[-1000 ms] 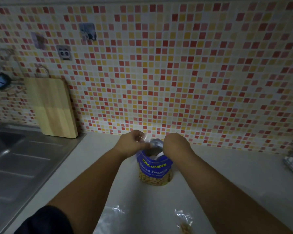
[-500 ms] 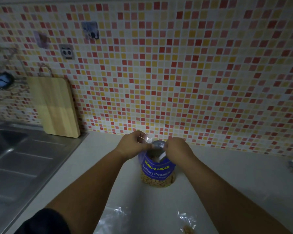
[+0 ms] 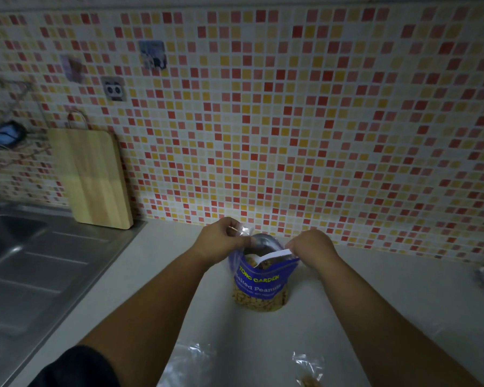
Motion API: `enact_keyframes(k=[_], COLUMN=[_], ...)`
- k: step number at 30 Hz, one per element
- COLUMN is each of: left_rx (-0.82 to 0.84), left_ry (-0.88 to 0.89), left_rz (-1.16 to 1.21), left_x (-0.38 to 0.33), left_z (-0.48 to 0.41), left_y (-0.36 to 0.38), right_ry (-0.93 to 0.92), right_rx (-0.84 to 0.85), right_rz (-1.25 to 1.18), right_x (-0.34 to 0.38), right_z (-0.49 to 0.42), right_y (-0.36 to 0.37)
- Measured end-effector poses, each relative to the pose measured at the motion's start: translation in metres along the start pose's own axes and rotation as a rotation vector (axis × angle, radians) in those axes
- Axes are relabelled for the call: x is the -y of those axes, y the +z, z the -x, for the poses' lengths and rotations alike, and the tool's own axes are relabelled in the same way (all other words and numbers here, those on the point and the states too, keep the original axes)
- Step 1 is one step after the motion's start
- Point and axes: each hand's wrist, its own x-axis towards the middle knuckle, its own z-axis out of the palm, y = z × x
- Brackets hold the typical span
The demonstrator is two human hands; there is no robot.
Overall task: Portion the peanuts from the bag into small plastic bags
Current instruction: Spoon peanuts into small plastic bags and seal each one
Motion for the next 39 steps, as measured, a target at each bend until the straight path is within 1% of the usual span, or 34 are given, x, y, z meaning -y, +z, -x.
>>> enact_keyframes(k=[2,3,4,6,8,11,12,20,25,27,30,32,34,36,37,39], left_rx=[-0.017,-0.030,-0.045,-0.056,-0.043,-0.005,-0.001,0.005,0.016,0.020,0.023,0.021,0.008,-0.018,-0.036,-0.072], left_ry=[0.014,0.025,0.032,0.043,0.052,0.088,0.104,0.165,0.158,0.162,0.179,0.178,0.162,0.150,0.145,0.136], left_rz=[0.008,0.010,0.013,0.001,-0.059,-0.171,-0.199,-0.375,-0.426,-0.444,-0.459,-0.441,-0.388,-0.312,-0.274,-0.214], left_x=[0.000,0.000,0.000,0.001,0.004,0.005,0.004,-0.008,-0.016,-0.020,-0.026,-0.028,-0.030,-0.031,-0.031,-0.031], left_z=[0.000,0.000,0.000,0.001,0.001,0.004,0.005,0.006,0.004,0.004,0.005,0.004,0.003,0.003,0.003,0.004], left_y=[-0.002,-0.003,-0.004,-0.007,-0.009,-0.011,-0.011,-0.008,0.000,0.002,0.007,0.011,0.014,0.016,0.016,0.014], right_ry=[0.108,0.155,0.155,0.166,0.194,0.216,0.215,0.279,0.233,0.153,0.010,-0.110,-0.306,-0.552,-0.638,-0.753], right_rx=[0.031,0.044,0.041,0.060,0.019,-0.075,-0.090,-0.128,-0.162,-0.173,-0.171,-0.195,-0.219,-0.264,-0.282,-0.351], right_rz=[-0.068,-0.047,-0.033,-0.085,-0.149,-0.344,-0.374,-0.226,-0.158,-0.123,-0.149,-0.020,0.046,0.154,0.220,0.341], right_x=[-0.003,-0.004,-0.008,-0.013,-0.018,-0.026,-0.025,-0.008,0.003,0.004,0.011,0.021,0.031,0.039,0.043,0.049], right_z=[0.001,-0.001,-0.005,-0.002,0.000,-0.002,-0.003,0.000,0.004,0.006,0.012,0.021,0.031,0.047,0.052,0.057], right_y=[-0.004,-0.004,-0.005,-0.006,-0.006,-0.014,-0.018,-0.042,-0.042,-0.041,-0.041,-0.044,-0.045,-0.046,-0.047,-0.048])
